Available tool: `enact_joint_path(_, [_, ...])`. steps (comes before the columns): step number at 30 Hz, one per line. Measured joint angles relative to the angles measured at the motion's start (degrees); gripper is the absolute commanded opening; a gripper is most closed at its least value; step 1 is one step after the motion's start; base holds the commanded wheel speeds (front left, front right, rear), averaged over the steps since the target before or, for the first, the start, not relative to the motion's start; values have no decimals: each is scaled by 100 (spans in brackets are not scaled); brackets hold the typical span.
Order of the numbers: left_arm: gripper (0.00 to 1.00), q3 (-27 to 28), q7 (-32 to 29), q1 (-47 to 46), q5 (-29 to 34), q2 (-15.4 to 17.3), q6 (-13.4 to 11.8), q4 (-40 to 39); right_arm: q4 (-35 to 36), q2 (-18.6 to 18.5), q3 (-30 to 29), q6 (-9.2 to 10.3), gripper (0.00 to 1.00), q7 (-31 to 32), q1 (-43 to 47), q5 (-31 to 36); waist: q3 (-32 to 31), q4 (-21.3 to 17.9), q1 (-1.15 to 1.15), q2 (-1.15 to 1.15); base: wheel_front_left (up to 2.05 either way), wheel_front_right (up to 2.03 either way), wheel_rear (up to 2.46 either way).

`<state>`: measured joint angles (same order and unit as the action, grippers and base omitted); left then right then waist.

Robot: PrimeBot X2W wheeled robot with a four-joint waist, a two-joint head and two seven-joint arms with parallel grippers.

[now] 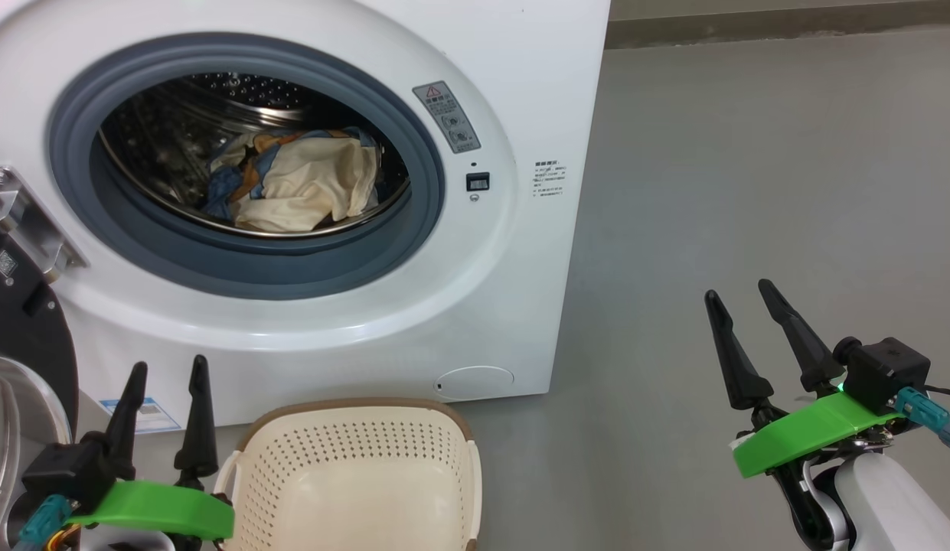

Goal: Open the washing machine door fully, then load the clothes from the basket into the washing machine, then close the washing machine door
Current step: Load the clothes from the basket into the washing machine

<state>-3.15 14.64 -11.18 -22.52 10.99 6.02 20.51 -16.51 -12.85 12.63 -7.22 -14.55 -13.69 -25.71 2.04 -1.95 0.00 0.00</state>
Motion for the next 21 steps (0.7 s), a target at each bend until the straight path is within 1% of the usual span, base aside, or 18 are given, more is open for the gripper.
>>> enact_joint_path(4, [100,-10,0,0,0,-21,18,4,-21,-20,19,0,100,0,10,0,-12,9,0,0,0,0,0])
enact_joint_path(5, [100,-19,0,0,0,-23,57,7,-26,-21,25,0,100,0,10,0,-13,9,0,0,0,0,0])
enact_joint_path(21, [100,-10,0,-2,0,-46,87,7,-49,-20,36,0,100,0,10,-15,22,6,0,0,0,0,0])
